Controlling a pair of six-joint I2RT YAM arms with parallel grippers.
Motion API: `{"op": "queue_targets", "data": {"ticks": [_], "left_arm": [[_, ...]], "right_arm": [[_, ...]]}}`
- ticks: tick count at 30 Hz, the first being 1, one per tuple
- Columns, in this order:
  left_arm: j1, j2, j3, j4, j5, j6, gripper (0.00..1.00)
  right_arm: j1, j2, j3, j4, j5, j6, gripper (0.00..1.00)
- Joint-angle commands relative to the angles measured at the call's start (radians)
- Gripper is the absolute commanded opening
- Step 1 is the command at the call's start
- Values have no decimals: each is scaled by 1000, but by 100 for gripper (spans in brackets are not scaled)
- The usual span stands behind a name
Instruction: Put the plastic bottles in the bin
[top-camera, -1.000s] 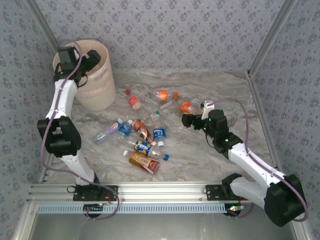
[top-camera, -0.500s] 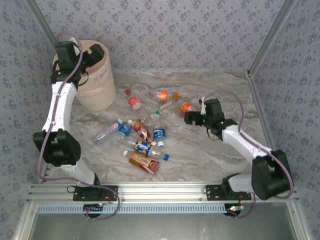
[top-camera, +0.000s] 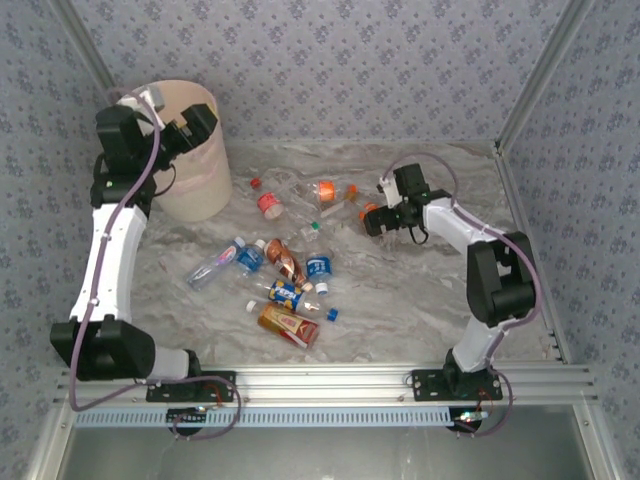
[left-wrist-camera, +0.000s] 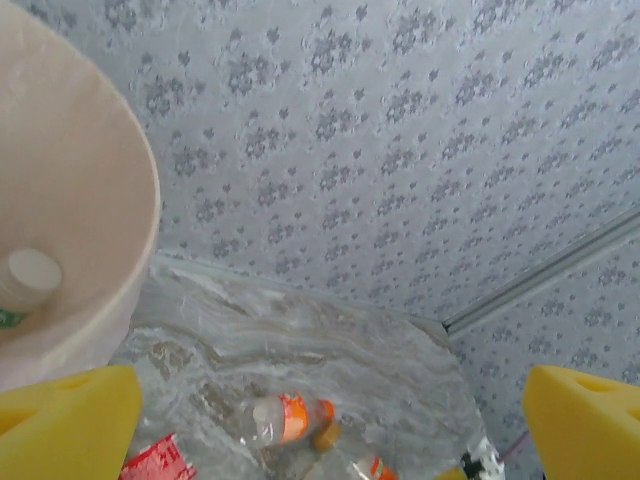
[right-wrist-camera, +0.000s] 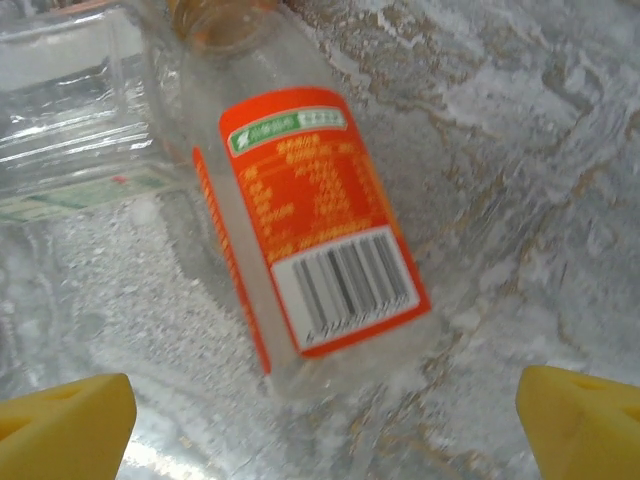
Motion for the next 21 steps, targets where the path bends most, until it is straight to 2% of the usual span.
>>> {"op": "queue_targets", "data": {"ticks": [1,8,13,15,18,21], "left_arm": [[-6,-85,-65,61,34,-5,98],[-6,-164,-137,1,0,34,98],[-7,-177,-158,-9,-9,37,98],[-6,-174,-164,-3,-11,34,98],[-7,-160,-168,9,-5,25,98],[-7,-143,-171,22,23,16,98]], "right_arm": [[-17,68,93,-130,-41,-175,98],[-9,218,245,-249,-17,-268,97],[-8,294,300,-267,12,-272,92],[-6,307,301,-257,29,-272,88],[-3,299,263,-193,45,-270,76],[-6,276,224,-155,43,-263,70]]}}
